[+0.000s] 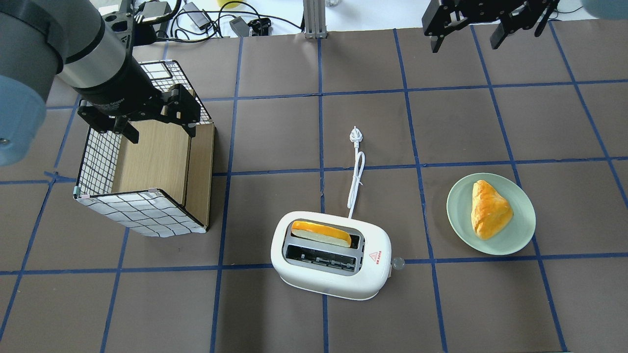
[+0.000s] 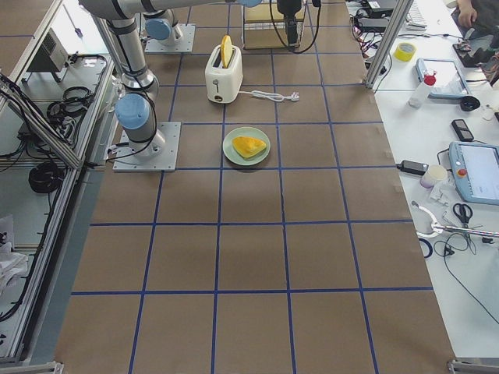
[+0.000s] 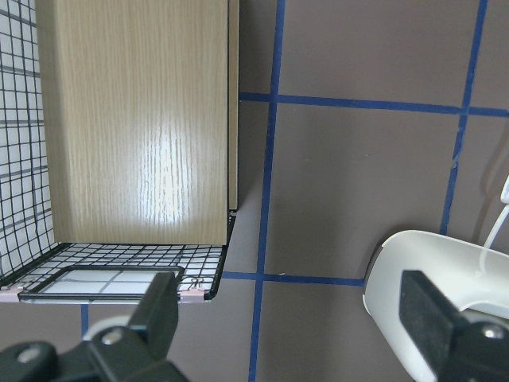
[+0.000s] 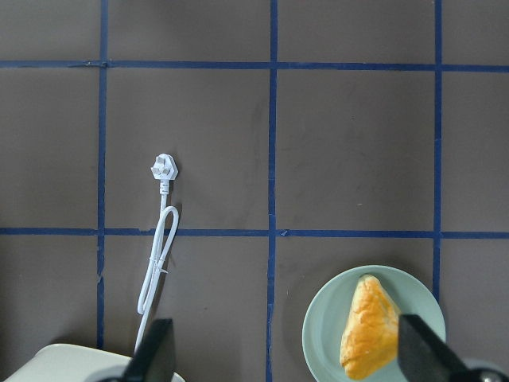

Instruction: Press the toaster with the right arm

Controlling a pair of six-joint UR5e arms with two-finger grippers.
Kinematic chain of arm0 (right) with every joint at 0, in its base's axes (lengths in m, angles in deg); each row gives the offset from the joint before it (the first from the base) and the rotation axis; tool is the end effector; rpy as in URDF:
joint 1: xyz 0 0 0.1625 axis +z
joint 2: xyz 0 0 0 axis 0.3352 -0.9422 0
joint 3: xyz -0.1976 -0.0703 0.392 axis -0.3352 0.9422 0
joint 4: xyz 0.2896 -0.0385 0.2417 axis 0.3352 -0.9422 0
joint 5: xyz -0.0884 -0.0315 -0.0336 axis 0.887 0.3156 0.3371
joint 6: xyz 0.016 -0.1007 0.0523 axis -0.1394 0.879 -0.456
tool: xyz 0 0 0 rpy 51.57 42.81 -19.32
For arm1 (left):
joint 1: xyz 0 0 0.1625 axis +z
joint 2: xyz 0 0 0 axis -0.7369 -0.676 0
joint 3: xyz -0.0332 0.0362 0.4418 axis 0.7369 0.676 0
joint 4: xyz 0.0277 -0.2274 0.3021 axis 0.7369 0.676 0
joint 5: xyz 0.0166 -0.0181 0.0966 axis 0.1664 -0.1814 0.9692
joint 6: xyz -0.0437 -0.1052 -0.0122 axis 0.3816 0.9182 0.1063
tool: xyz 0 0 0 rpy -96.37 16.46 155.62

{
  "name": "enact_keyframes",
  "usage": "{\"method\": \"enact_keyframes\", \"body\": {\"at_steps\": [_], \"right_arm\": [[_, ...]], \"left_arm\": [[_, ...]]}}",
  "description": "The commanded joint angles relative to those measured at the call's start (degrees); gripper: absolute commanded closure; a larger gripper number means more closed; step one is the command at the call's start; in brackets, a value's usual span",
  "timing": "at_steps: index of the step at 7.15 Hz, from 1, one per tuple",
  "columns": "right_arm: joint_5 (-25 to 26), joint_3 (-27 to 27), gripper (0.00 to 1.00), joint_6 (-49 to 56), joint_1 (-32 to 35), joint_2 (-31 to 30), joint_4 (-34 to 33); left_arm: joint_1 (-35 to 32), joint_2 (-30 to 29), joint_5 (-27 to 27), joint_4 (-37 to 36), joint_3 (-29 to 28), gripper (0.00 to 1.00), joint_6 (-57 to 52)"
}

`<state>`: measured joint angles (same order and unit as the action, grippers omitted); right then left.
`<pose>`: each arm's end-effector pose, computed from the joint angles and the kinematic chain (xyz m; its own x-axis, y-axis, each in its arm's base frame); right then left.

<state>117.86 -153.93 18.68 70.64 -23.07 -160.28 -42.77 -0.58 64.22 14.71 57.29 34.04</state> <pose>0.1376 -0.5092 0.5477 -0.9997 -0.0196 -0.0169 -0.0164 0.9855 -0.1691 -0.1354 -0.4156 0.4988 -0.9971 -0.0754 0.0077 -0.0757 0.9956 -0.0548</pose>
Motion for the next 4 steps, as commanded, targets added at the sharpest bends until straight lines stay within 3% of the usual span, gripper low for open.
{"method": "enact_keyframes", "body": {"at_steps": [1,2,4], "right_arm": [[-0.21,-5.02,0.01,-0.19,-0.57,-1.38,-4.22],[-0.12,-8.19,0.00,-0.37,-0.66,-3.04,-6.58],[0.49,-8.66,0.00,-0.37,-0.48,-3.32,-7.22]], "left_arm": [[-0.02,-0.04,0.01,-0.02,-0.02,0.00,-0.01],[-0.02,-0.04,0.01,-0.02,-0.02,0.00,-0.01],[-0.02,-0.04,0.01,-0.02,-0.02,0.00,-0.01]]}}
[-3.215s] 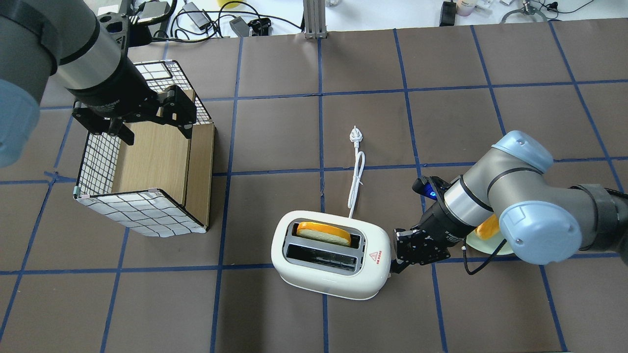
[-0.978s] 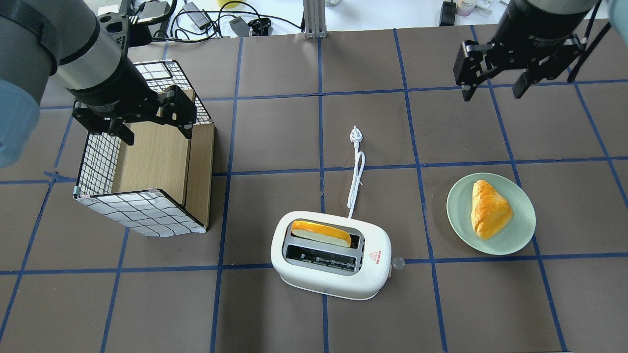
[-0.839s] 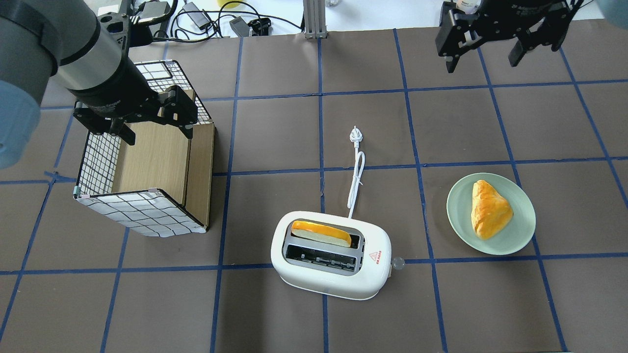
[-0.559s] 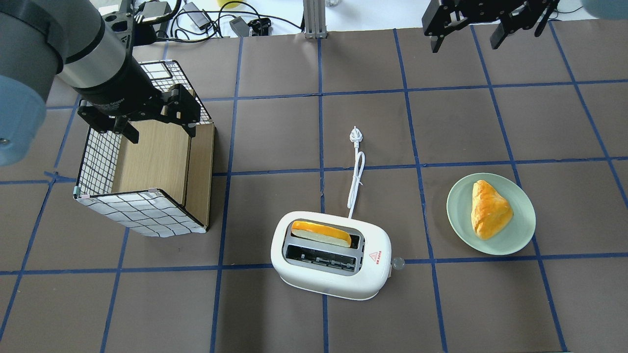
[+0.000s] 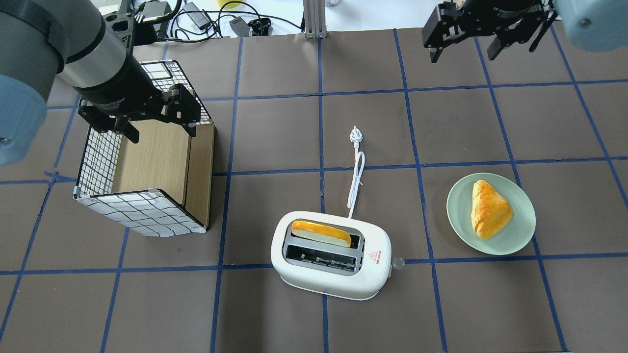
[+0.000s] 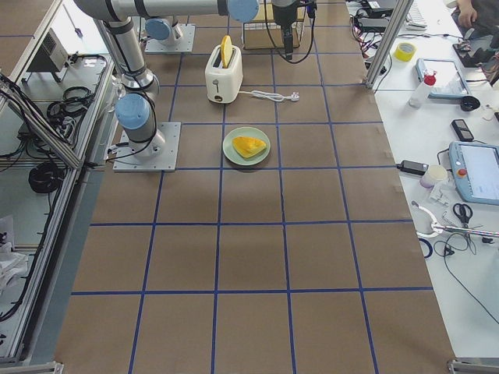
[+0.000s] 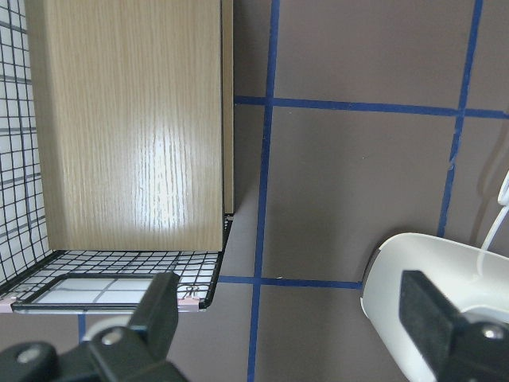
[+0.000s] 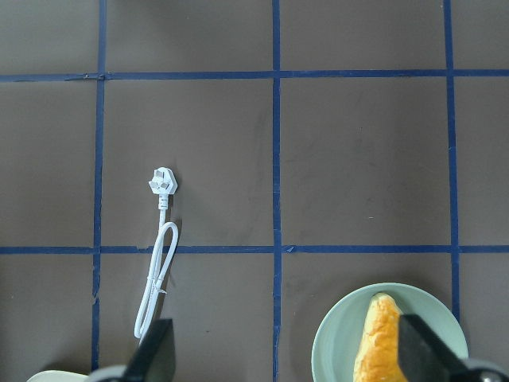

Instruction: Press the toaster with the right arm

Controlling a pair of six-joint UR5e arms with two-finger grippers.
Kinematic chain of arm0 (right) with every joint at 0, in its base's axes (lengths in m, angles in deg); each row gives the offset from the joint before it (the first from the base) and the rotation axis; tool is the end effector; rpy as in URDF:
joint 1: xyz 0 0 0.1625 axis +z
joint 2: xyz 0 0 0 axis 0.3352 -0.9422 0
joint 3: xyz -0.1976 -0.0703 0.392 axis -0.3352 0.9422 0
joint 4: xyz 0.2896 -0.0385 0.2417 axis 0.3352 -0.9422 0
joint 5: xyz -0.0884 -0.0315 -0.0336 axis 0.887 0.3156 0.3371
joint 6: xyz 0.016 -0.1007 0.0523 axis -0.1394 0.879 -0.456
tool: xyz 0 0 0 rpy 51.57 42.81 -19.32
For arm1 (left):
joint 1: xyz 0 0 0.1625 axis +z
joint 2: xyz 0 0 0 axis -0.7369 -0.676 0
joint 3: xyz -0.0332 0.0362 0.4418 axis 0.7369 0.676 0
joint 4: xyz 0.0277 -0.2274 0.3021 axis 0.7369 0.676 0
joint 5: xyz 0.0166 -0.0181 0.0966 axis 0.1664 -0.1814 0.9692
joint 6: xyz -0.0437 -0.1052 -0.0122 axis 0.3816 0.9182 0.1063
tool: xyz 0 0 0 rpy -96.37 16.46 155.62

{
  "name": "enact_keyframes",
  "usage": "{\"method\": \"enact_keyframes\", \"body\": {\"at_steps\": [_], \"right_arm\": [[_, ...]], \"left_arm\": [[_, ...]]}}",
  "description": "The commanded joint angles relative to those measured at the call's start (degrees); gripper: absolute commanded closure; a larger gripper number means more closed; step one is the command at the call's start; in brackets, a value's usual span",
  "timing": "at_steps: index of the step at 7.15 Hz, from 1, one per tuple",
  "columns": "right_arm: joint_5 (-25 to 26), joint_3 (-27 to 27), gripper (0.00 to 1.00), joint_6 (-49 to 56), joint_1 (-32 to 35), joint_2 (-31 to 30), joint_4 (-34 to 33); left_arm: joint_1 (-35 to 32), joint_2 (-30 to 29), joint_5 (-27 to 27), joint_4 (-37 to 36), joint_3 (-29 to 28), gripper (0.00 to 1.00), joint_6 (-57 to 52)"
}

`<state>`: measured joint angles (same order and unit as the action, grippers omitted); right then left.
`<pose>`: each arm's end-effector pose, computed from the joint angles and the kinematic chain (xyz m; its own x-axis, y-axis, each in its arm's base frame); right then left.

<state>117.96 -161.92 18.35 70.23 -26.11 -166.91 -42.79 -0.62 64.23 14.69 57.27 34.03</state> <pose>0.1338 -0.4914 0.5221 -0.9998 -0.0069 -0.0159 -0.0036 0.9802 -0.1978 -0.1355 -0.4158 0.4987 -0.9972 -0.0749 0.0076 -0.0752 0.9957 -0.0548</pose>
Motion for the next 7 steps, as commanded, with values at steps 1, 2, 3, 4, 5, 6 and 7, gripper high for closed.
{"method": "enact_keyframes", "body": {"at_steps": [1,2,3,4,5,6,7], "right_arm": [[0.92,-0.85,0.00,-0.03,-0.16,-0.38,-0.07],[1.19,-0.94,0.00,0.14,-0.25,-0.55,0.29],[3.19,1.06,0.00,0.06,-0.34,-0.73,4.29],[3.30,3.87,0.00,0.06,-0.95,-0.21,9.99],[2.87,3.46,0.00,-0.12,-1.13,-0.29,11.61],[2.69,2.41,0.00,-0.38,-1.22,-0.81,11.63],[2.77,0.66,0.00,0.05,-1.56,-1.60,11.71]], "left_arm": [[0.00,0.00,0.00,0.00,0.00,0.00,0.00],[0.00,0.00,0.00,0.00,0.00,0.00,0.00],[0.00,0.00,0.00,0.00,0.00,0.00,0.00],[0.00,0.00,0.00,0.00,0.00,0.00,0.00],[0.00,0.00,0.00,0.00,0.00,0.00,0.00],[0.00,0.00,0.00,0.00,0.00,0.00,0.00],[0.00,0.00,0.00,0.00,0.00,0.00,0.00]]}}
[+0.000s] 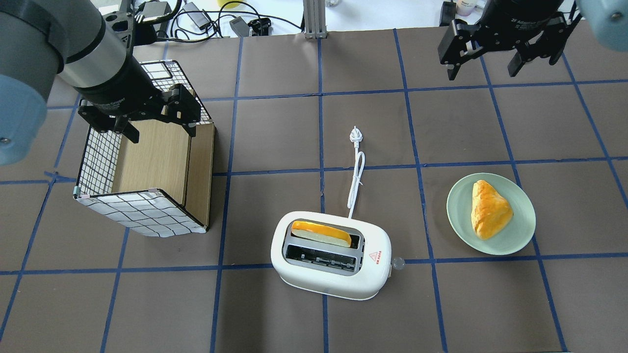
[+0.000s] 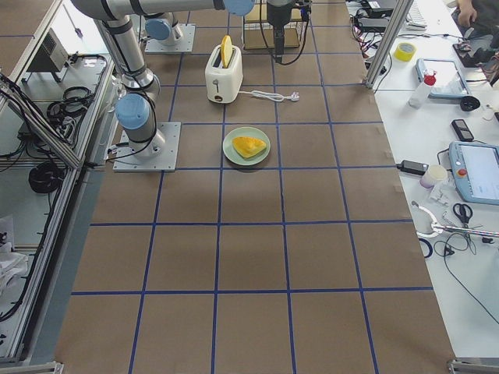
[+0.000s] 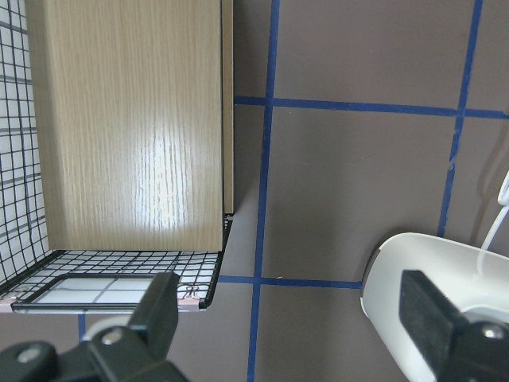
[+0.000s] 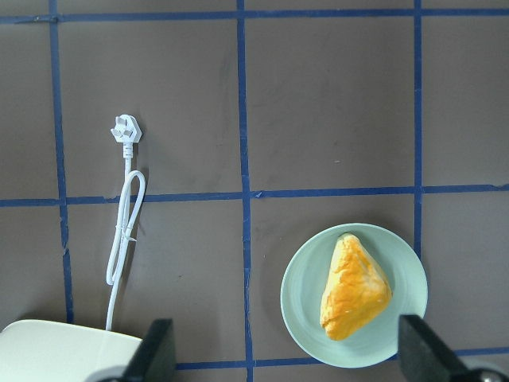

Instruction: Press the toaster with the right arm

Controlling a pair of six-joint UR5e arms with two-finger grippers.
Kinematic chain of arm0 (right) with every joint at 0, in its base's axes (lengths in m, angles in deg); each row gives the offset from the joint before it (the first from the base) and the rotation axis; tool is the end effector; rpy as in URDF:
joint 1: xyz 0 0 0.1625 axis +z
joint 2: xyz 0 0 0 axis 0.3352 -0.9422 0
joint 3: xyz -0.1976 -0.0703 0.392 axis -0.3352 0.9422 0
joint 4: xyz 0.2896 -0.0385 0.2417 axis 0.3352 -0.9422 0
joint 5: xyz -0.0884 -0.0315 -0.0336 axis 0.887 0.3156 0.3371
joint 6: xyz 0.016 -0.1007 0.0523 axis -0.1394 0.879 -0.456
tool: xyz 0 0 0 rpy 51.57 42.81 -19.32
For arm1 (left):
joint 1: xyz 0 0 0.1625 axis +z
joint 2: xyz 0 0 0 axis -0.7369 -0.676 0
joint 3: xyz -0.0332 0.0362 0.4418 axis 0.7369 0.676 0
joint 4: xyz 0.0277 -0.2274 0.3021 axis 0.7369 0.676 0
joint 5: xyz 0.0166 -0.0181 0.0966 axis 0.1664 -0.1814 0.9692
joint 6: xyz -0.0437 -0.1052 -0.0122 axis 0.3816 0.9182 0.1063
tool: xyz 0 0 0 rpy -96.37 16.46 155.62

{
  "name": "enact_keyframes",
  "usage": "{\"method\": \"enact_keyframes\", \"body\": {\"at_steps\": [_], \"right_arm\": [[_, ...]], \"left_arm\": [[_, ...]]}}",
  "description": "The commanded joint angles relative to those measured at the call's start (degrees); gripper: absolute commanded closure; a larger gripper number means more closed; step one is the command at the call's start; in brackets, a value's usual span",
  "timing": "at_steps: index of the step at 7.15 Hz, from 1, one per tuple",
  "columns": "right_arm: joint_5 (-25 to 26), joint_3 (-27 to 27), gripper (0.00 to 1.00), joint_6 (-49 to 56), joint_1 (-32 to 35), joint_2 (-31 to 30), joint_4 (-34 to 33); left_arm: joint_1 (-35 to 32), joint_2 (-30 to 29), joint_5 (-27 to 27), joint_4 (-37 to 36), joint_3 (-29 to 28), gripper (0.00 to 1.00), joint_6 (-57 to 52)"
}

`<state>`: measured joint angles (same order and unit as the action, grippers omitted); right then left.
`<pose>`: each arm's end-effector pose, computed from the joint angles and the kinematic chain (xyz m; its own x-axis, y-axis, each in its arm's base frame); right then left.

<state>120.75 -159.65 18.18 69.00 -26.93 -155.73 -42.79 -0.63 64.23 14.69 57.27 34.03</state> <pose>0.1182 -0.4725 0.5254 -0.9993 0.0227 0.0313 0.0208 0.9981 -0.0577 -0.1355 -0.4159 0.4986 -0.9972 -0.0749 0.0075 -0.0752 0.9957 -0.0546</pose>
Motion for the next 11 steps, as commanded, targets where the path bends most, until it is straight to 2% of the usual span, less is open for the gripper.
{"method": "enact_keyframes", "body": {"at_steps": [1,5,11], "right_arm": [[-0.10,-3.45,0.00,0.05,-0.26,-2.09,0.36],[-0.37,-4.70,0.00,-1.36,0.01,-2.45,-3.24],[-2.04,-4.62,0.00,-1.27,0.09,-2.45,-3.34]], "left_arm": [[0.00,0.00,0.00,0.00,0.00,0.00,0.00],[0.00,0.00,0.00,0.00,0.00,0.00,0.00],[0.00,0.00,0.00,0.00,0.00,0.00,0.00]]}}
